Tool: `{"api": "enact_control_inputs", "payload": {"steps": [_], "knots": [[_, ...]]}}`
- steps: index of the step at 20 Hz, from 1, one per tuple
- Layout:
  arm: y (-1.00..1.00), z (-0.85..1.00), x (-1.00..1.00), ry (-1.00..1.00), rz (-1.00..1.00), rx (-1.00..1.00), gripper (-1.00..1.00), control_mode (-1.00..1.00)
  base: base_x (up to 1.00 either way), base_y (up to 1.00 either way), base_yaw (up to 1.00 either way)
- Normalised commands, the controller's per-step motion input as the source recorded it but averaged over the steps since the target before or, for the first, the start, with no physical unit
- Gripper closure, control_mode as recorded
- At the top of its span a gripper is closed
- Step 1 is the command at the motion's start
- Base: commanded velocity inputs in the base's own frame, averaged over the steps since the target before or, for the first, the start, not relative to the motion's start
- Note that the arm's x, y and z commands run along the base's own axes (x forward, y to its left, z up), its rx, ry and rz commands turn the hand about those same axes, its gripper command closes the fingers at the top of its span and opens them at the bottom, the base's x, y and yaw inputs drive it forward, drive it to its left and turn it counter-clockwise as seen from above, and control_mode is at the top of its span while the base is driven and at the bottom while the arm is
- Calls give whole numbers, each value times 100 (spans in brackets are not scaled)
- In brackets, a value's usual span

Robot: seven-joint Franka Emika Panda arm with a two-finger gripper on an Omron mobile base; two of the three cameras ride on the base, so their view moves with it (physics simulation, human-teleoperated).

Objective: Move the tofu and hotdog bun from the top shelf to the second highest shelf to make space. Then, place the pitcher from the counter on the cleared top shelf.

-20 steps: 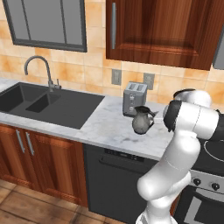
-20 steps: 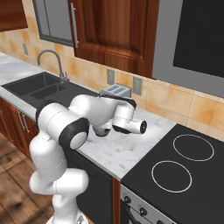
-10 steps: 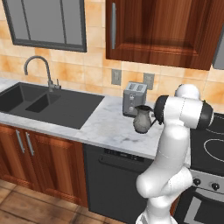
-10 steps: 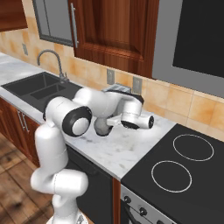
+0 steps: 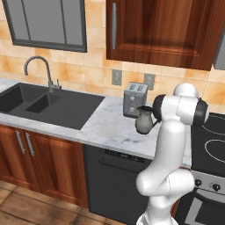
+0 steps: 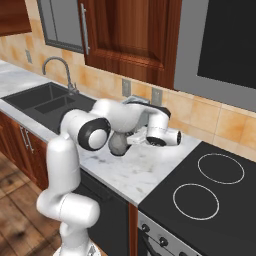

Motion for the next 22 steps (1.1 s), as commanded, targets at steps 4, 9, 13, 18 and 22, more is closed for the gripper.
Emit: {"api": "enact_control_inputs", "payload": {"steps": [4,9,13,18,22], "knots": [[37,-13,-15,0,7,-2,-100,-100,0,0,0],[49,-11,-17,0,4,-4,-100,-100,0,0,0],[47,-14,-11,0,3,-3,-100,-100,0,0,0],[36,-17,-6,0,1,-1,-100,-100,0,0,0],[31,-24,-12,0,0,-1,-100,-100,0,0,0]]}}
